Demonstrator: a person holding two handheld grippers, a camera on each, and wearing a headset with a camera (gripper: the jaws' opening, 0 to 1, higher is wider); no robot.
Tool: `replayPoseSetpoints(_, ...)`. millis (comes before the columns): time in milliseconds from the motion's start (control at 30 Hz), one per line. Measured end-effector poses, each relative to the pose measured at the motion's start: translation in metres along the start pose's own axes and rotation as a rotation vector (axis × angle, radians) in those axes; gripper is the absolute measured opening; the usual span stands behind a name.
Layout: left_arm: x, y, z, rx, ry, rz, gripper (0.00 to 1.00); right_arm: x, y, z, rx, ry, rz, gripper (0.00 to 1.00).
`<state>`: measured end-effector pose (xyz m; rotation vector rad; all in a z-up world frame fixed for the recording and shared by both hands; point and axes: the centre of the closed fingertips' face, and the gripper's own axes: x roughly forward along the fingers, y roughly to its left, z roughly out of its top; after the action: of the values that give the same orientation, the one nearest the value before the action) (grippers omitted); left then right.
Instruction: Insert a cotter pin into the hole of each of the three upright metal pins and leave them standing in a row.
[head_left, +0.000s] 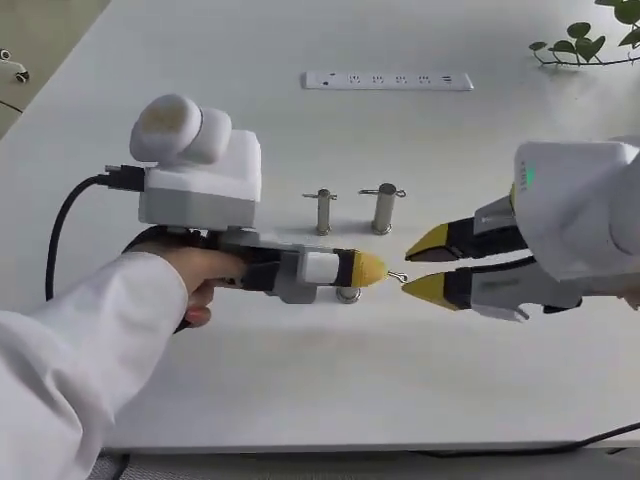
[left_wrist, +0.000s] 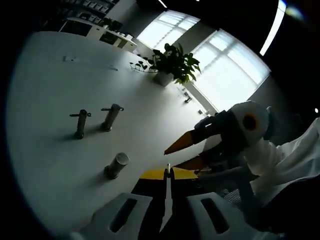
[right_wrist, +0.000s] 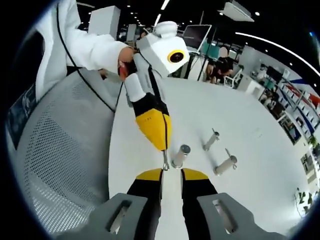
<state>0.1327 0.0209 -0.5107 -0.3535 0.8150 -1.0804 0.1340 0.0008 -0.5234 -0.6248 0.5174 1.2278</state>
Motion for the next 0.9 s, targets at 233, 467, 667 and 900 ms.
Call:
replayPoseSetpoints(233, -0.007, -0.011, -0.008, 0.232, 0.029, -0.04, 0.0, -0.001, 0.02, 0.001, 0.187, -0.087, 0.132, 0.11)
replayPoseSetpoints(467, -0.014, -0.024, -0.018, 0.492, 0.043, -0.084, 0.0, 0.002, 0.041, 0.007, 0.242, -0.153, 0.203, 0.09)
replayPoseSetpoints(667, -0.016, -0.031, -0.027, 0.603, 0.061, -0.117, 0.0, 0.007, 0.054, 0.011, 0.208, -0.138, 0.239, 0.09)
replayPoseSetpoints(900, -0.016, -0.033, -0.025, 0.634, 0.051, -0.129, 0.0, 0.009, 0.058, 0.013, 0.186, -0.131, 0.26, 0.0)
